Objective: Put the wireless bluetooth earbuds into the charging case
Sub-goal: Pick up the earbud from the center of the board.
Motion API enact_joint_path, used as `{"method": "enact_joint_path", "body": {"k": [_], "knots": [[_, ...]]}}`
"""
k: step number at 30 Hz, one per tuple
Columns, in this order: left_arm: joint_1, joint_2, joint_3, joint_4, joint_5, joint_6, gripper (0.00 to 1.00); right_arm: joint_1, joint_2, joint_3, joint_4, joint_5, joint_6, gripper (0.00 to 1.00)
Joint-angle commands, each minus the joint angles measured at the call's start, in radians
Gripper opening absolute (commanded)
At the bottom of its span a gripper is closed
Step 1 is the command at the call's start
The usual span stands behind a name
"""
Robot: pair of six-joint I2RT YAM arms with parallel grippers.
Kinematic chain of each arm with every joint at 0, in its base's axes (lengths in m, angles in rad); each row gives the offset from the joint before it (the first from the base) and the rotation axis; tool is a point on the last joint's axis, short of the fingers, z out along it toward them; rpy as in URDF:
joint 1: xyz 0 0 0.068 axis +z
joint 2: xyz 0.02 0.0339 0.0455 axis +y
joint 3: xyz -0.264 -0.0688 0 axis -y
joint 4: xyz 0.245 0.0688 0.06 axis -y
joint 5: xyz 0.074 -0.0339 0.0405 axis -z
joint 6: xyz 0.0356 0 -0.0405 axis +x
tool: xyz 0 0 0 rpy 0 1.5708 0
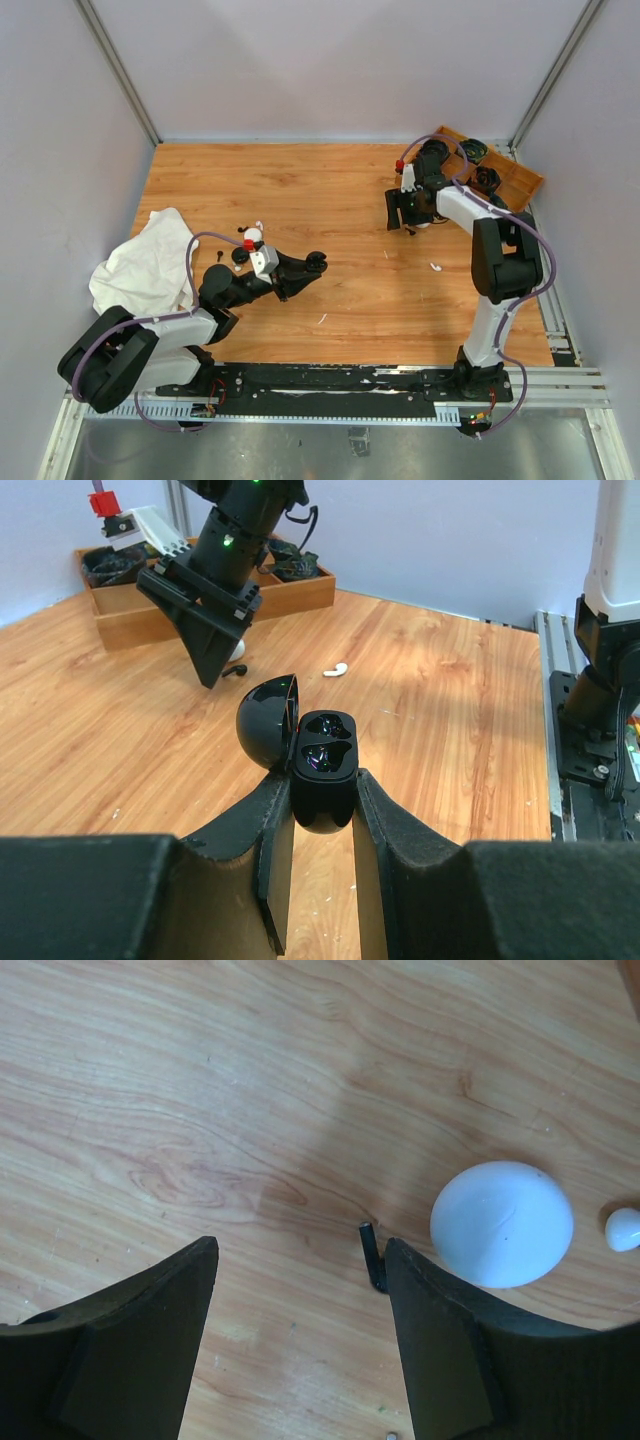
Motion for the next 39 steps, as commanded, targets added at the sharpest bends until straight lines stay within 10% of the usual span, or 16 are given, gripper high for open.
{"method": "enact_joint_path", "body": {"k": [1,20,39], "knots": [[0.006,0.004,0.008,-0.001,-0.005,0.027,0.0,-0.023,0.035,0.04,0.012,-0.009,0.007,0.69],[0.006,-0.022,0.008,-0.013,0.013,0.022,0.0,-0.029,0.005,-0.04,-0.083,-0.092,-0.026,0.63],[0.005,-0.033,0.009,-0.024,0.017,0.015,0.0,-0.009,-0.02,0.072,-0.231,0.152,-0.081,0.58]]}}
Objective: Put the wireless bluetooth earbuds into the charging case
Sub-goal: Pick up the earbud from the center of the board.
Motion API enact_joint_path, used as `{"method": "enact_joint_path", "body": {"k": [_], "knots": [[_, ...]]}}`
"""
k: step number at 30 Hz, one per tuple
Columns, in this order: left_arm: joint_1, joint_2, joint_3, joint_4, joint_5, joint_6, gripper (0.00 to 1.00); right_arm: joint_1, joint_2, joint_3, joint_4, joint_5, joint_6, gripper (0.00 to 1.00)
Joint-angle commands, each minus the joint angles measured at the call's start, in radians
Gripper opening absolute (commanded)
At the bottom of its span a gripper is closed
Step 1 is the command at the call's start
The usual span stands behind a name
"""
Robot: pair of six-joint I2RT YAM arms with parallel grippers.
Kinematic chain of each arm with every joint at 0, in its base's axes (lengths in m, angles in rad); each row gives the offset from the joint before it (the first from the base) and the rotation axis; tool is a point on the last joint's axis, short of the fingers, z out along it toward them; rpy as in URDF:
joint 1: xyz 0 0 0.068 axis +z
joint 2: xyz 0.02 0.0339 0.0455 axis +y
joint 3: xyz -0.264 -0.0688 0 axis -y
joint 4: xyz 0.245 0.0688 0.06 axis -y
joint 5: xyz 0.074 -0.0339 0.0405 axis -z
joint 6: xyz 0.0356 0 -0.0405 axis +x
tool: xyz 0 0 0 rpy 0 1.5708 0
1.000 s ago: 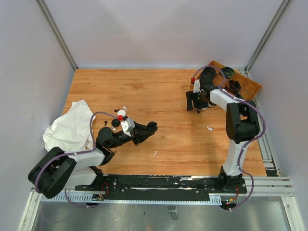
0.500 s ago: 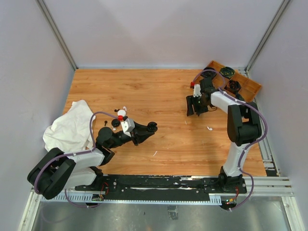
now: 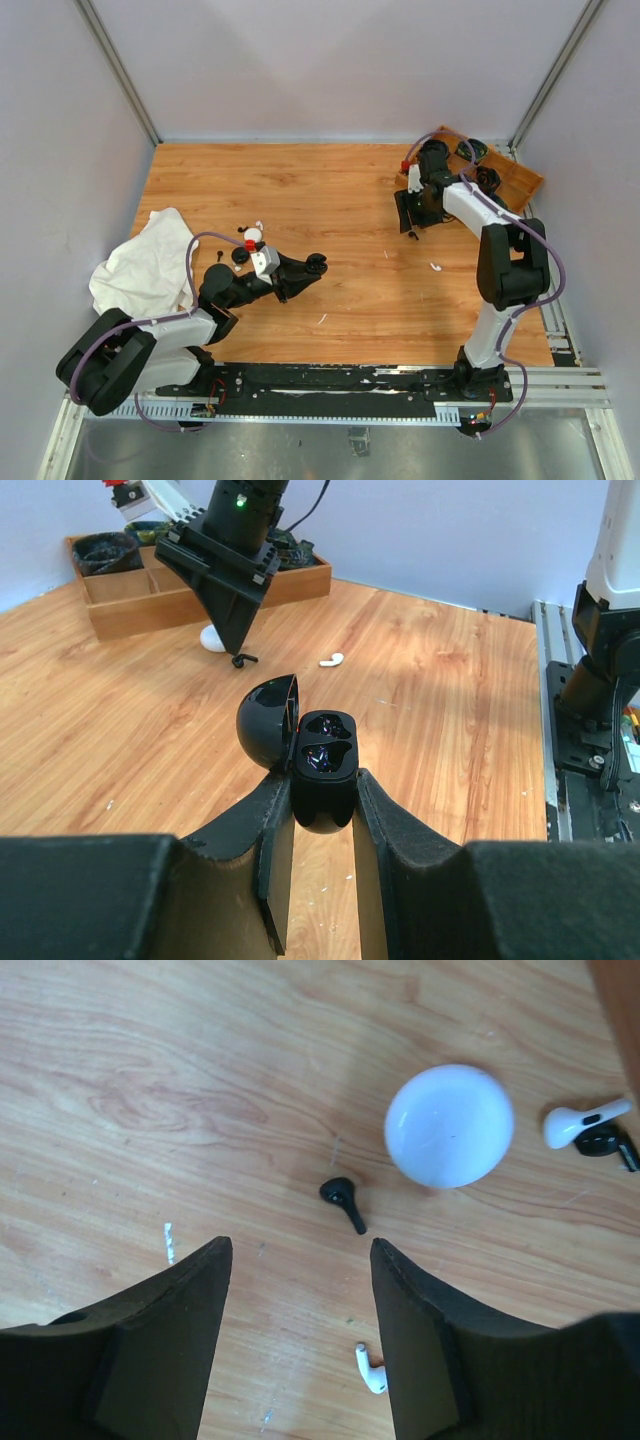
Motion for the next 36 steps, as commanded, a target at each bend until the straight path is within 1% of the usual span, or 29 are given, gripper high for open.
{"method": "enact_joint_path", "body": {"k": [1,4,8,20,27,36], "knots": [[0.006,-0.022,0.009,0.016,0.005,0.005,0.0,0.007,0.054,0.071,-0.083,0.113,-0.053,0.55],[0.005,-0.02,0.011,0.013,0.006,0.005,0.0,0.007,0.087,0.109,-0.117,0.141,-0.095,0.5],[0.006,-0.016,0.016,0.008,0.013,0.006,0.0,0.009,0.125,0.161,-0.163,0.115,-0.146,0.46],[0.005,-0.014,0.019,-0.001,0.02,0.008,0.0,0.022,0.222,0.254,-0.239,0.065,-0.197,0.44],[0.005,-0.014,0.021,-0.003,0.021,0.008,0.0,0.033,0.268,0.283,-0.263,0.074,-0.207,0.37],[0.006,-0.006,0.024,-0.007,0.026,0.011,0.0,0.042,0.304,0.29,-0.273,0.097,-0.209,0.34]]}}
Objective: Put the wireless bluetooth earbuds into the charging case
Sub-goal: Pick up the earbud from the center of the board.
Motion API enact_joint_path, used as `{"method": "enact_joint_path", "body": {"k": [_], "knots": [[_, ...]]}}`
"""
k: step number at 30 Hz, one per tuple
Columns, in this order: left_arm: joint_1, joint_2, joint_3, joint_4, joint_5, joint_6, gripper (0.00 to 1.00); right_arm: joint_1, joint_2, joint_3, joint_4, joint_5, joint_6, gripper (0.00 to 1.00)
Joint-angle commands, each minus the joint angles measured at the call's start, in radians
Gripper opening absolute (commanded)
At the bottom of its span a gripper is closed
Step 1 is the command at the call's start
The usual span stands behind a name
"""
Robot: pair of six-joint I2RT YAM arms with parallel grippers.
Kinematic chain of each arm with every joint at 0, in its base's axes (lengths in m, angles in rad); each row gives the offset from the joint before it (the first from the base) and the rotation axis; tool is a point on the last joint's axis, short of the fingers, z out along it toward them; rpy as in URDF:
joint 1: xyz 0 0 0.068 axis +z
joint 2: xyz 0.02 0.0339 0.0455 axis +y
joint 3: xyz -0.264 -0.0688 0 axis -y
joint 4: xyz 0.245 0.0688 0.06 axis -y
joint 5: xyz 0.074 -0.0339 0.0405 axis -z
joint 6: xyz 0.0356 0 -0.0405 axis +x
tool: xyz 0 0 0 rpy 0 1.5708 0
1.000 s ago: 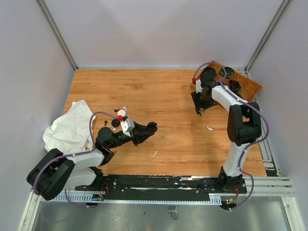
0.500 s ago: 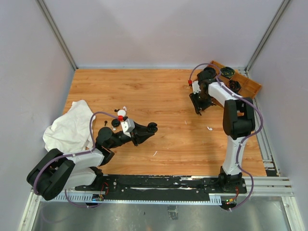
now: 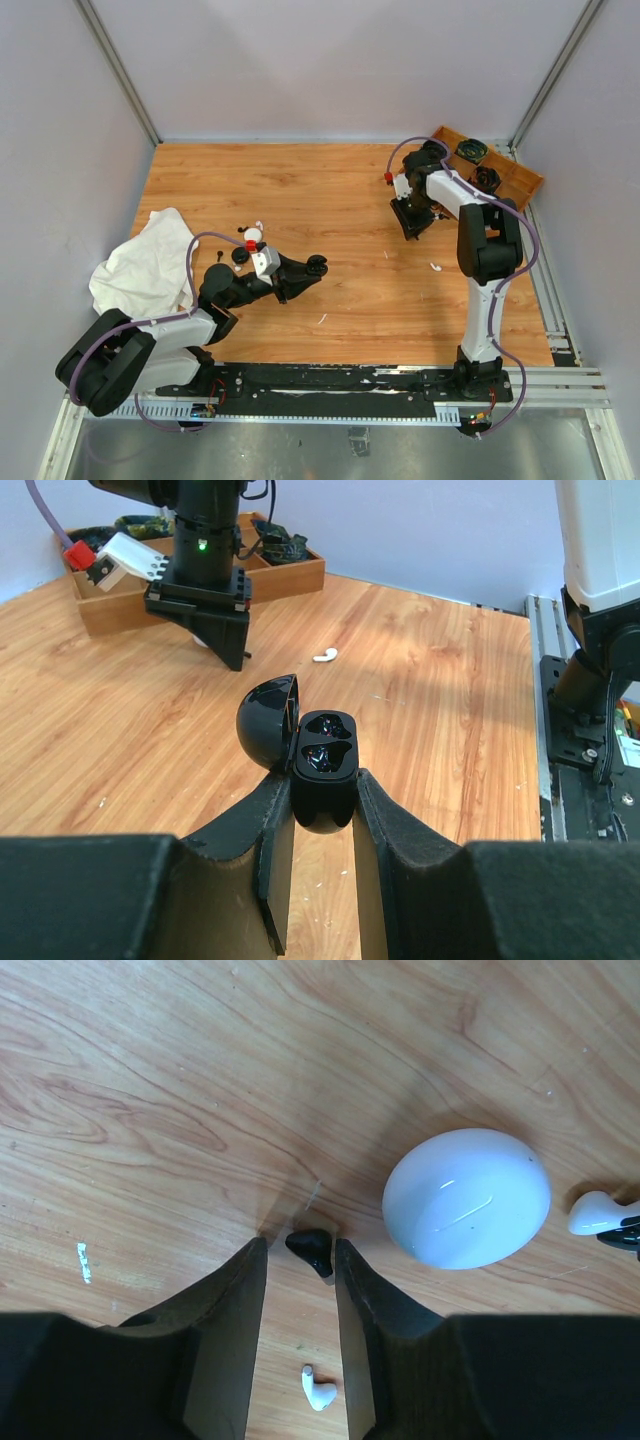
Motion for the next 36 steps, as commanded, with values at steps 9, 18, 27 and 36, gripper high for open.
{"method": "enact_joint_path", "body": {"k": [9,18,27,36], "knots": [[0.006,0.008,0.026,0.006,0.012,0.013,0.0,0.024,0.036,0.028,-0.043,0.042,-0.003,0.24],[0.005,-0.004,0.015,0.009,-0.015,0.024,0.0,0.078,-0.041,-0.025,0.011,0.038,0.039,0.13],[0.005,-0.026,-0.007,0.033,-0.061,0.024,0.0,0.159,-0.202,-0.114,0.082,0.032,0.086,0.12],[0.006,-0.058,-0.038,0.069,-0.13,0.023,0.0,0.287,-0.439,-0.224,0.19,0.053,0.157,0.15]]}}
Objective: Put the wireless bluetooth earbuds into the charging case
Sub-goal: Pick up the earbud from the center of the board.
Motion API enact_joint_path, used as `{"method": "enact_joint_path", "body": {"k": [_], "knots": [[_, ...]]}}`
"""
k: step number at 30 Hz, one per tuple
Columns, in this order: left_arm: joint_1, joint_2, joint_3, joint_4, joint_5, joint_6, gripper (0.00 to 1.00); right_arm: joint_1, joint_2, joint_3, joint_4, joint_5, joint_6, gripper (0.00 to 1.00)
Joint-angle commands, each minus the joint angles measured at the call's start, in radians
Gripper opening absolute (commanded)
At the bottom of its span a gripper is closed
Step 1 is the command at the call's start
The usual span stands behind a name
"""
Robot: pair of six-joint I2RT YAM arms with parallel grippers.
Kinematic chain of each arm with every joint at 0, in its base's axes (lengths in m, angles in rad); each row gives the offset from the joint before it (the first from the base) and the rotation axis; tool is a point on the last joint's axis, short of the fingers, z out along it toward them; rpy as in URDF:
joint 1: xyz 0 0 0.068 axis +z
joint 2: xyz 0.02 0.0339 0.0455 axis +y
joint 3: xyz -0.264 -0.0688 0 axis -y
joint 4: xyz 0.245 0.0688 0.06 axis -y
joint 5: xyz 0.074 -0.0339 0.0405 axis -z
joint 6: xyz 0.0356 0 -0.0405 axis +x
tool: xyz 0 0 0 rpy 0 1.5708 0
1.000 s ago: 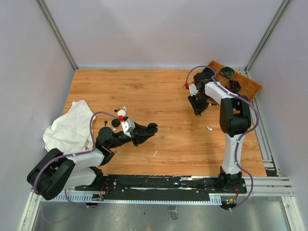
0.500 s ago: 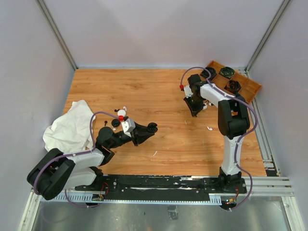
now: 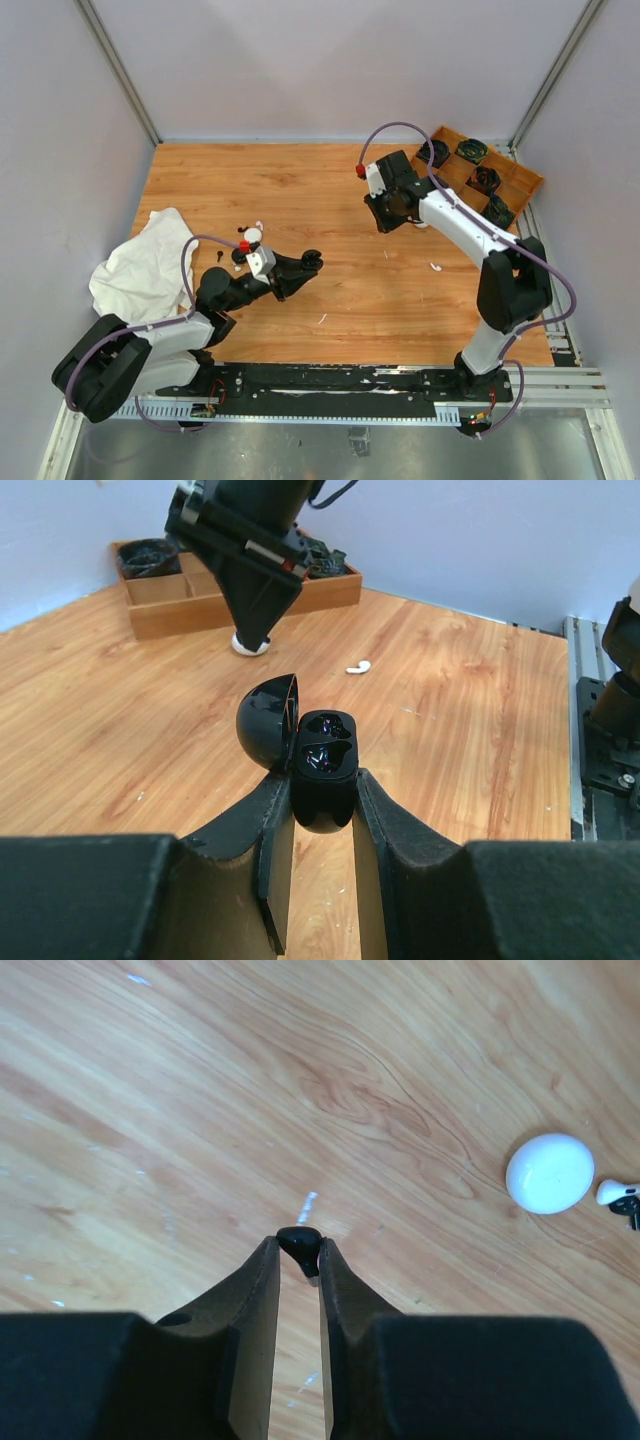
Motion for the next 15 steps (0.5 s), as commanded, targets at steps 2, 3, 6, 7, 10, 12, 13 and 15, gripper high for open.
{"method": "enact_joint_path", "body": {"k": [2,3,6,7,10,12,13,15], "knots": [[0.006,-0.036,-0.028,0.068,-0.066,0.021,0.0,0.091,-0.135,-0.059,0.093,0.032,0.065,0.15],[0.006,-0.038,-0.032,0.07,-0.078,0.024,0.0,0.108,-0.16,-0.071,0.109,0.039,0.073,0.15],[0.006,-0.048,-0.045,0.087,-0.1,0.025,0.0,0.162,-0.224,-0.095,0.153,0.045,0.095,0.15],[0.005,-0.05,-0.048,0.096,-0.105,0.026,0.0,0.177,-0.244,-0.103,0.167,0.051,0.1,0.15],[0.006,-0.05,-0.056,0.105,-0.114,0.035,0.0,0.226,-0.314,-0.131,0.219,0.058,0.12,0.15],[0.006,-0.049,-0.067,0.13,-0.12,0.038,0.0,0.255,-0.351,-0.148,0.255,0.057,0.13,0.15],[0.006,-0.048,-0.073,0.146,-0.119,0.038,0.0,0.27,-0.372,-0.16,0.278,0.056,0.136,0.15],[0.006,-0.052,-0.086,0.174,-0.117,0.038,0.0,0.296,-0.411,-0.193,0.323,0.046,0.148,0.15]]}}
